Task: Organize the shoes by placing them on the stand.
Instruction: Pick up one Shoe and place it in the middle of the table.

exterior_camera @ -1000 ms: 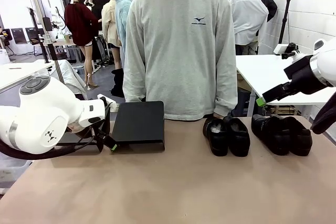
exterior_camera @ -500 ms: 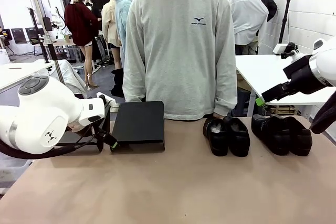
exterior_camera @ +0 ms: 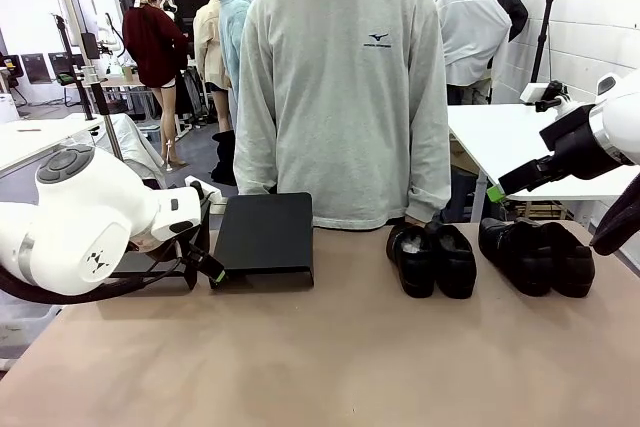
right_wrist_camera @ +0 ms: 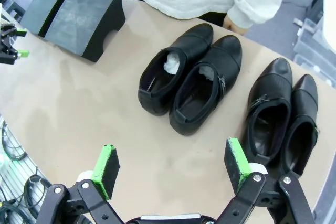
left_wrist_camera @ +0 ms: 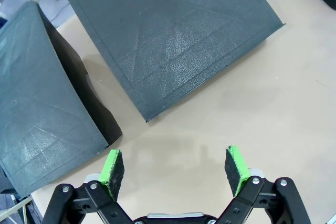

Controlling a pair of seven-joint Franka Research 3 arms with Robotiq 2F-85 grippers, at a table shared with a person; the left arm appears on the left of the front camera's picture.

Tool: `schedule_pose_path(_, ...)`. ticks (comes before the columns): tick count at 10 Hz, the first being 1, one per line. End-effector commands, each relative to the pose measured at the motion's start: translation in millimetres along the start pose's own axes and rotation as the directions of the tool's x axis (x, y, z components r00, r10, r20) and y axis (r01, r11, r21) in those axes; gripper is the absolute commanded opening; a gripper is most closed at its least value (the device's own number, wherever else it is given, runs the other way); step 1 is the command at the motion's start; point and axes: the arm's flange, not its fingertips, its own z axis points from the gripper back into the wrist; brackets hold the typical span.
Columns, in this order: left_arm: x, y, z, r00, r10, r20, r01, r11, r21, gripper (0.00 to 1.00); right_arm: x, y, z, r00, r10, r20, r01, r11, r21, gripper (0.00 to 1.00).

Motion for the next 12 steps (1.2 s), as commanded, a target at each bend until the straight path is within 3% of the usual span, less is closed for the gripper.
schedule_pose_path(1,-0.6,2.3,1.4,1.000,-0.002,-0.009,0.002,1.000,0.001,1.00,-0.5,-1.3,-1.3,1.000,-0.002,0.007,0.002,1.000,0.020,1.00)
schedule_pose_path(4,0.0,0.0,0.0,1.000,0.000,0.000,0.000,1.000,0.000,1.00,-0.5,-1.3,-1.3,1.000,-0.002,0.007,0.002,1.000,0.020,1.00)
schedule_pose_path(5,2.5,13.7,19.8,0.998,-0.056,0.035,0.054,0.996,0.069,1.00,-0.5,-1.3,-1.3,1.000,-0.002,0.007,0.002,1.000,0.020,1.00)
schedule_pose_path(7,3.9,54.3,71.2,0.997,-0.073,0.007,0.073,0.997,0.031,1.00,-0.5,-1.3,-1.3,1.000,-0.002,0.007,0.002,1.000,0.020,1.00)
schedule_pose_path(10,-16.1,104.3,114.6,0.991,-0.137,-0.004,0.136,0.985,-0.102,1.00,-0.5,-1.3,-1.3,1.000,-0.002,0.007,0.002,1.000,0.020,1.00)
schedule_pose_path(12,-39.4,133.3,147.5,0.980,-0.141,0.139,0.177,0.938,-0.298,1.00,-0.5,-1.3,-1.3,1.000,-0.002,0.007,0.002,1.000,0.020,1.00)
